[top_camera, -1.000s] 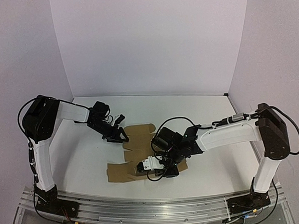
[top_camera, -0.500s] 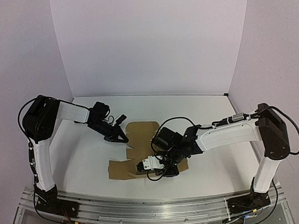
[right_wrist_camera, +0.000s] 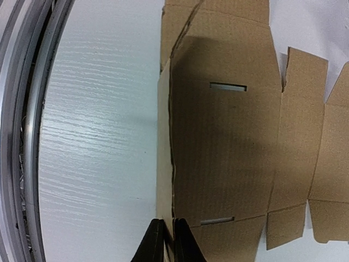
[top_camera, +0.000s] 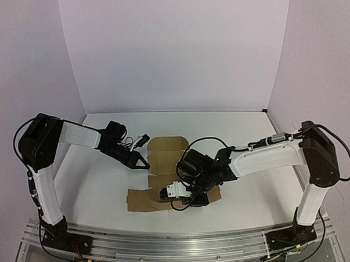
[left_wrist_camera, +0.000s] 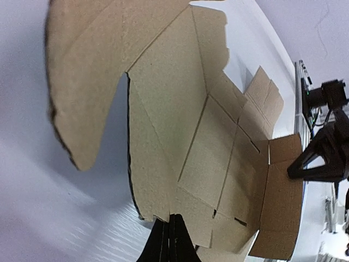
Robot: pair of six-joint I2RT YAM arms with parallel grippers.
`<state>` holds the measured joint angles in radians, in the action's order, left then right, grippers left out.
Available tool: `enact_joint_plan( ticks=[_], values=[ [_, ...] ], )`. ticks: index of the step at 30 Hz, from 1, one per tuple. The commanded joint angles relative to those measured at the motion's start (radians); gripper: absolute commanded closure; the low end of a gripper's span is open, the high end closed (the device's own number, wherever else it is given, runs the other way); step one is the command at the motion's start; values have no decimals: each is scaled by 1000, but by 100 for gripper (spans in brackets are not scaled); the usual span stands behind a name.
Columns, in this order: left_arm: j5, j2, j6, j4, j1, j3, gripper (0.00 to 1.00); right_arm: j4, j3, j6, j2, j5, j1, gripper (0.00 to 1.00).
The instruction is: Fold the paper box
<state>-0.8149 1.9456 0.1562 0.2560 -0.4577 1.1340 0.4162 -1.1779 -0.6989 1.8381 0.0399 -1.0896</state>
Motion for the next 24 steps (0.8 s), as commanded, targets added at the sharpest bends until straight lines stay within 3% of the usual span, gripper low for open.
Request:
enact_joint_plan(
  ticks=[1, 5, 8, 12, 15, 19, 24],
  values=[
    [14, -158, 227, -96, -18, -101, 100, -36, -46, 74, 13, -100, -3, 87],
    [-22, -248, 293, -175, -18, -181, 100, -70, -45, 134, 2, -129, -3, 76],
    [-50, -309, 353, -208, -21, -239, 100, -100, -41, 185, -22, -132, -4, 56],
    [-47, -400, 404, -305, -34, -353, 100, -126, -33, 265, -68, -124, -3, 40],
    [-41, -431, 409, -329, -41, -398, 100, -165, -18, 354, -131, -113, -3, 35],
    [-32, -466, 400, -358, -42, -433, 100, -223, 7, 511, -253, -143, -3, 19],
    [-56, -478, 397, -358, -42, -441, 100, -241, 89, 636, -403, -181, 27, 10]
  ],
)
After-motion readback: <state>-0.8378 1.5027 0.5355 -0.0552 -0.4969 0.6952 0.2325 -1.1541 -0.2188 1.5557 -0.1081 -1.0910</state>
